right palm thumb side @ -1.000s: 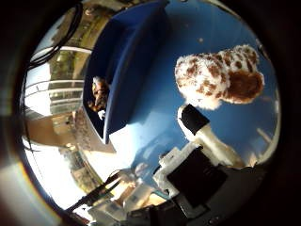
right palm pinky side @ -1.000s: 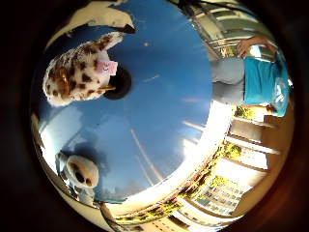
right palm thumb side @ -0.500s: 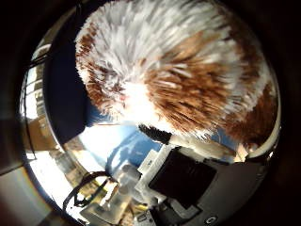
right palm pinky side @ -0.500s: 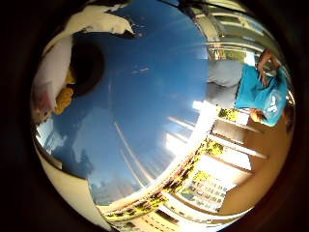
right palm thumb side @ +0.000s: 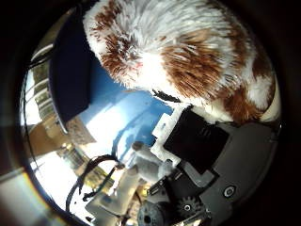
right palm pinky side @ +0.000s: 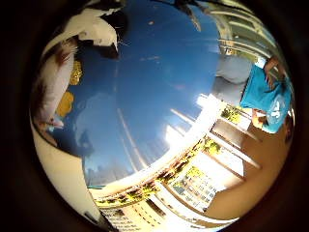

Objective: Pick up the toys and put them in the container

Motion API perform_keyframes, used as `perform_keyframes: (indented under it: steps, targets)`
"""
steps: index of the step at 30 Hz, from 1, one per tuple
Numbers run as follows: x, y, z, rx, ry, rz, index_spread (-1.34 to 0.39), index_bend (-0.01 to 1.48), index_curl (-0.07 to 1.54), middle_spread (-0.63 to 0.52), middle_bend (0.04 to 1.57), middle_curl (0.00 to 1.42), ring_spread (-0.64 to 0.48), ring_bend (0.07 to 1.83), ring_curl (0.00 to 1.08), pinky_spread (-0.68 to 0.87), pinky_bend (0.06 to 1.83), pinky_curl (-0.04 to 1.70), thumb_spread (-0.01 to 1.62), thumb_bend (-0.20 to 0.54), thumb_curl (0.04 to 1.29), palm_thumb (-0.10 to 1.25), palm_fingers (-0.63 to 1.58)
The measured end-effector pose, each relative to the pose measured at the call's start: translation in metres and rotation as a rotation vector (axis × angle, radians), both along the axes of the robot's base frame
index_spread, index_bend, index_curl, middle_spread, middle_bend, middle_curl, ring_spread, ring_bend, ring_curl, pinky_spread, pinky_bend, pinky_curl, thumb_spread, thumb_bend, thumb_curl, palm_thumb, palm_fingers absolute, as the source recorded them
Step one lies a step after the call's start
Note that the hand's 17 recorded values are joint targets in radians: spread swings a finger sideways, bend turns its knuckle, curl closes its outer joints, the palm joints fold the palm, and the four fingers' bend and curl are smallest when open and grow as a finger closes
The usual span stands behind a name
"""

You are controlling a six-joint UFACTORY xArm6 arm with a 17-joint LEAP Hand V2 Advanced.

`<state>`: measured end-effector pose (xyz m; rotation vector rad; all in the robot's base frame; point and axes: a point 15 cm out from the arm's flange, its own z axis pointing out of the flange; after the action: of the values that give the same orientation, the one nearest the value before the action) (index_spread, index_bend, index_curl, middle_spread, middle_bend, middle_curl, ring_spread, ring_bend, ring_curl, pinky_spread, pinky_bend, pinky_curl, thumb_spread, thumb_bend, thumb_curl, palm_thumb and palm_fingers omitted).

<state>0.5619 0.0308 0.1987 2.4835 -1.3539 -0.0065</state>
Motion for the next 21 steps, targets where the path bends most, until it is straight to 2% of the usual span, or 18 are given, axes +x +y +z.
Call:
perform_keyframes:
  steps: [4,10,14,21]
  targets:
    - [-0.022,0.009,0.047,0.065,0.009,-0.022,-0.69,0.63,0.68,-0.17,1.26,0.85,-0.08,1.41,0.74,0.26,1.43,0.68,1.03,0.070,0.55,0.97,0.95]
    - [-0.066,0.027,0.130,0.079,-0.007,0.017,-0.76,0.67,0.80,-0.17,1.32,0.90,-0.10,1.46,0.77,0.21,1.51,0.74,1.03,0.044,0.61,0.99,0.88]
    - [-0.084,0.051,0.180,0.105,-0.085,0.055,-0.80,0.68,0.92,-0.17,1.36,0.93,-0.12,1.50,0.80,0.18,1.58,0.79,1.03,0.014,0.66,0.99,0.83]
    - [-0.112,0.125,0.217,0.283,-0.140,0.061,-0.85,0.69,1.08,-0.16,1.41,0.95,-0.13,1.54,0.82,0.15,1.63,0.84,1.03,-0.009,0.72,1.00,0.78]
